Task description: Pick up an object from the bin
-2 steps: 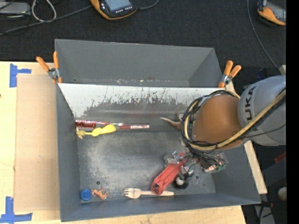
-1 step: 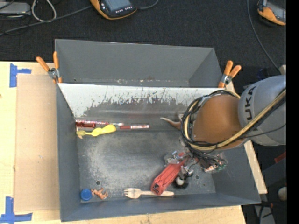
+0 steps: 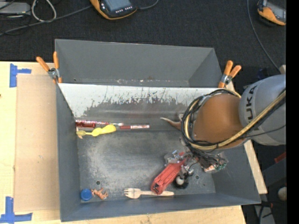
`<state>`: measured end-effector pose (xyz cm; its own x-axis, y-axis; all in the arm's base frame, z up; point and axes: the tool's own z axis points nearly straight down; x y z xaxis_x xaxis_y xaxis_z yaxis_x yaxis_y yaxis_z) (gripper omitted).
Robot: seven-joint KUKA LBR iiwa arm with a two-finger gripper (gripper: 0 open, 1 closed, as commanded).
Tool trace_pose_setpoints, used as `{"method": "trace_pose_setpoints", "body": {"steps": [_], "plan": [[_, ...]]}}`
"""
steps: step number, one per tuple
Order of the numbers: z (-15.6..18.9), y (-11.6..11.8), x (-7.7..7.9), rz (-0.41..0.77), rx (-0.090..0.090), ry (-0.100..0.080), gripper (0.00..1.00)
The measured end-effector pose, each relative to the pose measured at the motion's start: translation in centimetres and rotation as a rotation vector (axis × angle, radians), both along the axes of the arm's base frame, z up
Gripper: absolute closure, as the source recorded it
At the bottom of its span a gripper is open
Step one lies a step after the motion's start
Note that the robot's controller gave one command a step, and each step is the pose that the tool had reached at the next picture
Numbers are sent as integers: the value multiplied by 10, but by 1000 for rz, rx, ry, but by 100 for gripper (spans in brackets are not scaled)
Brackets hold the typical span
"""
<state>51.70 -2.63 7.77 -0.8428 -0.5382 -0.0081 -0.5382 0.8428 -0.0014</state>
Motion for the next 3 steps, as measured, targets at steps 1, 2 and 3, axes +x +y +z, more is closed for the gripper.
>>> {"method": "trace_pose_setpoints", "body": {"steps": [1, 2, 3], "plan": [[33, 1, -3, -1, 1, 12, 100], [64, 1, -2, -2, 1, 8, 100], [95, 1, -2, -3, 1, 7, 100]]}}
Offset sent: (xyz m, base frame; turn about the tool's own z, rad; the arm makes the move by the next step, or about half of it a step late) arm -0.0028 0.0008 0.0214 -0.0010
